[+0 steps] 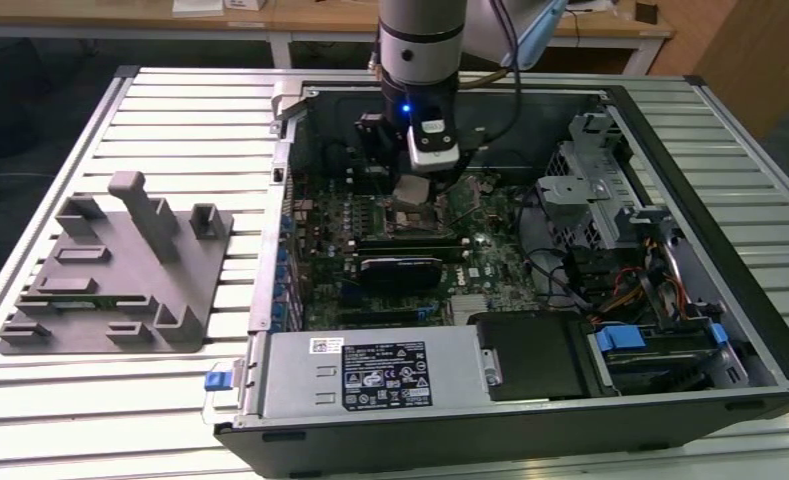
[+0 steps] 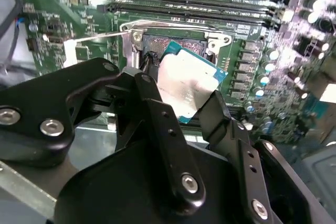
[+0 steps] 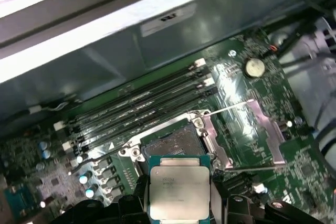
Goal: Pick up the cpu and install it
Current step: 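Place the cpu into insertion slot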
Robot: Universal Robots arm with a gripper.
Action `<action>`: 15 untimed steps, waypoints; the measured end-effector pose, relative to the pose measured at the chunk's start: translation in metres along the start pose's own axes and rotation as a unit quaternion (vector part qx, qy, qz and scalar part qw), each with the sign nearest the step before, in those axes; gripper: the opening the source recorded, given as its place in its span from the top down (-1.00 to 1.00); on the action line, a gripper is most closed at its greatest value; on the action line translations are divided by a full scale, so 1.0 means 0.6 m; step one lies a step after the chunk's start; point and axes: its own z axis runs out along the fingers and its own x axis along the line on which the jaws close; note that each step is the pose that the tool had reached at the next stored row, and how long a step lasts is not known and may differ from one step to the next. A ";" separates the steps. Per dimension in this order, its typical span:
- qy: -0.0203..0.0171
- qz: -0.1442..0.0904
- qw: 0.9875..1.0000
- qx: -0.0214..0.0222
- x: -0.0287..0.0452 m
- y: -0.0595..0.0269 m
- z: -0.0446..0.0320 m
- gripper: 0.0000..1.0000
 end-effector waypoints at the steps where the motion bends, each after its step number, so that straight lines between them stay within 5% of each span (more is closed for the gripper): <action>1: 0.000 0.009 1.000 0.000 0.000 0.000 0.000 -0.08; 8: -0.003 0.072 0.997 0.003 0.000 0.000 0.000 -0.08; 15: -0.006 0.136 0.991 0.005 0.000 0.000 0.000 -0.08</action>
